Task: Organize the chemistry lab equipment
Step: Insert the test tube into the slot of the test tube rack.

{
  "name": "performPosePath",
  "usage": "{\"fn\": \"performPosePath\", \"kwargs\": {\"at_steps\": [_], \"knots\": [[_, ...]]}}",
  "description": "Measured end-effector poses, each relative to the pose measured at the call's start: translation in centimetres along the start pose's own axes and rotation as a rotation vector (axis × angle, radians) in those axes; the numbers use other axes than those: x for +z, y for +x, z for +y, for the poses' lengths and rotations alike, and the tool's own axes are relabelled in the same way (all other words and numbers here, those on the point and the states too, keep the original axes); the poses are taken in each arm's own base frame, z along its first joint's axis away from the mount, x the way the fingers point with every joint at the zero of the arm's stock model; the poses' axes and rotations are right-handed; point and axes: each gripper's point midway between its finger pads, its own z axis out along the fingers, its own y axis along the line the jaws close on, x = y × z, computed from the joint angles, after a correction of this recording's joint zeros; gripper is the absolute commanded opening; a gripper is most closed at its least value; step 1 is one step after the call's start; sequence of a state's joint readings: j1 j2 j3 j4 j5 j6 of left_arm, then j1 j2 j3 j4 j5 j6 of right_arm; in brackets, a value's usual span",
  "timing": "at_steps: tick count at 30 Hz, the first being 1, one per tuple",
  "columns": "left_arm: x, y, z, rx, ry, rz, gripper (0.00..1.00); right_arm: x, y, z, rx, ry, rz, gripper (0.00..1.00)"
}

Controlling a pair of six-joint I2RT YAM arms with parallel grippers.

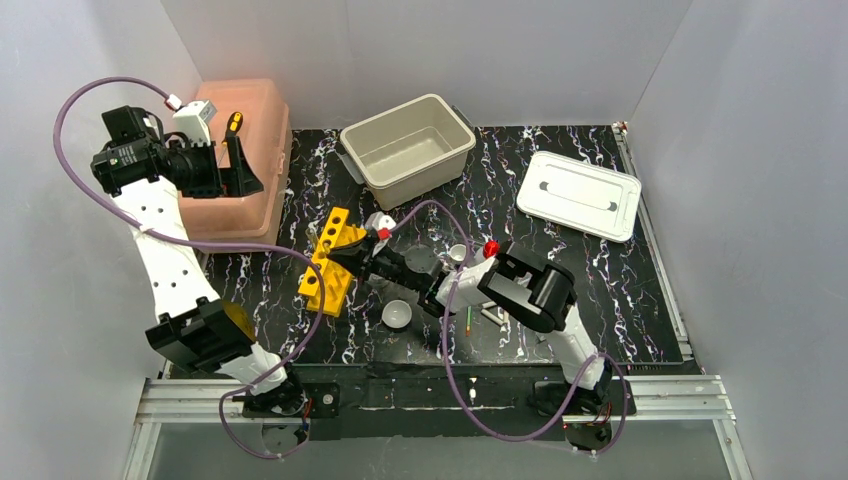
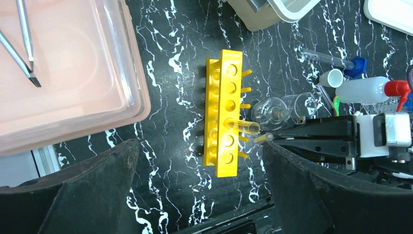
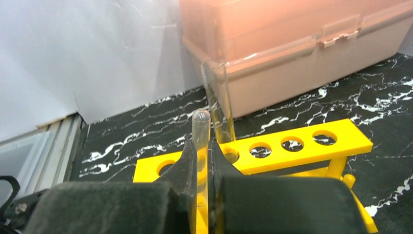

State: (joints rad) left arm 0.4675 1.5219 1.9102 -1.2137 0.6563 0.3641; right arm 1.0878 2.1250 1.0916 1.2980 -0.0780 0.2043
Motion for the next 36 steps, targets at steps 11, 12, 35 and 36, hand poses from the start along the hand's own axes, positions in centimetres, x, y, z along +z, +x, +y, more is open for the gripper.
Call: {"fn": "performPosePath", "kwargs": {"at_steps": [11, 12, 35, 36], "knots": [[0.3, 0.3, 0.8, 0.003, -0.020, 0.034, 0.99, -1.1, 1.9, -2.0, 0.070, -0.021, -0.041, 0.01], [0.3, 0.3, 0.9, 0.004, -0.022, 0.035, 0.99, -1.1, 2.0, -1.9, 0.073, -0.026, -0.039, 0.01], [0.8, 1.6, 1.4, 0.004, -0.033, 0.074, 0.99, -0.2, 0.7, 0.3, 0.126, -0.117, -0.071, 0.01], [0.8, 1.6, 1.4, 0.005, -0.034, 0.074, 0.99, -0.1, 0.6, 0.4, 0.126, -0.120, -0.075, 0.01]]}}
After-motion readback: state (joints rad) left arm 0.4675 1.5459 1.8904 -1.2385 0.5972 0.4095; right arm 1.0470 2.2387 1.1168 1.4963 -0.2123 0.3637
